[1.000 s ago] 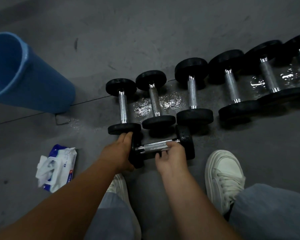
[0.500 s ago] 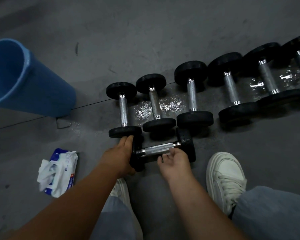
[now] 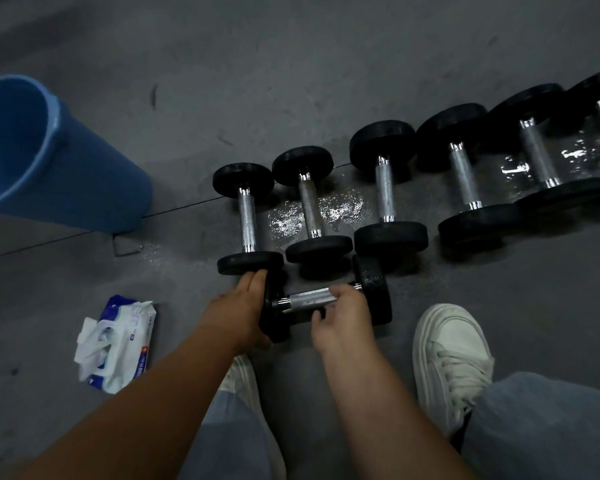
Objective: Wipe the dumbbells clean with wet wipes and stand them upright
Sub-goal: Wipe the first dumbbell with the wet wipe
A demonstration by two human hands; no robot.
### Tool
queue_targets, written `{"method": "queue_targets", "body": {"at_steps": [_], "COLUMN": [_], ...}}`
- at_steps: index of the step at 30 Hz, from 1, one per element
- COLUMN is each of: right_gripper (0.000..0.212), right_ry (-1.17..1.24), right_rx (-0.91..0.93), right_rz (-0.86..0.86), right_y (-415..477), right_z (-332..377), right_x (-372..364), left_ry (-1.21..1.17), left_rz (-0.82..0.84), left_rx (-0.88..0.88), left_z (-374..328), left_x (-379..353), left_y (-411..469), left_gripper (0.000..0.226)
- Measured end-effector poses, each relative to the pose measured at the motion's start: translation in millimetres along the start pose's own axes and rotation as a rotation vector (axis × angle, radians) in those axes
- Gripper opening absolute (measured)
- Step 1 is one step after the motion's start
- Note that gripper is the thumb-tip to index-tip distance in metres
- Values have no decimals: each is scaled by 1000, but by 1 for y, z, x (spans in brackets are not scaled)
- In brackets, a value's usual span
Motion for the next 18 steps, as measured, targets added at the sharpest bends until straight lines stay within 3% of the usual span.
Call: {"method": "queue_targets", "body": {"at_steps": [6,11,15,18], "right_gripper": [35,40,37,18], "right_ry": [-3,-36,-45,-77], "right_rx": [47,-27,69,3], "right_rz": [5,-9,-34,-24], "right_y": [-14,-4,-13,-11], "right_z": [-4,1,0,5], "right_x": [4,-5,3,-4], "left_ry": [4,-4,-1,6], "left_rz": [-2,8,0,4], "left_rx": [-2,-6,-8,6], "left_z": [-1,-1,0,1], "left_x": [1,1,0,0], "left_y": [-1,-1,-1,0], "left_gripper": [129,128,128,129]}}
Point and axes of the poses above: each hand's wrist, its own y-axis towards the middle knuckle, its own x-axis out of the back of the hand, z = x × y, the point moved 7 cm from there along y, towards the middle knuckle, and after that the axes turned 7 degrees about -y, right-handed, at the moved point
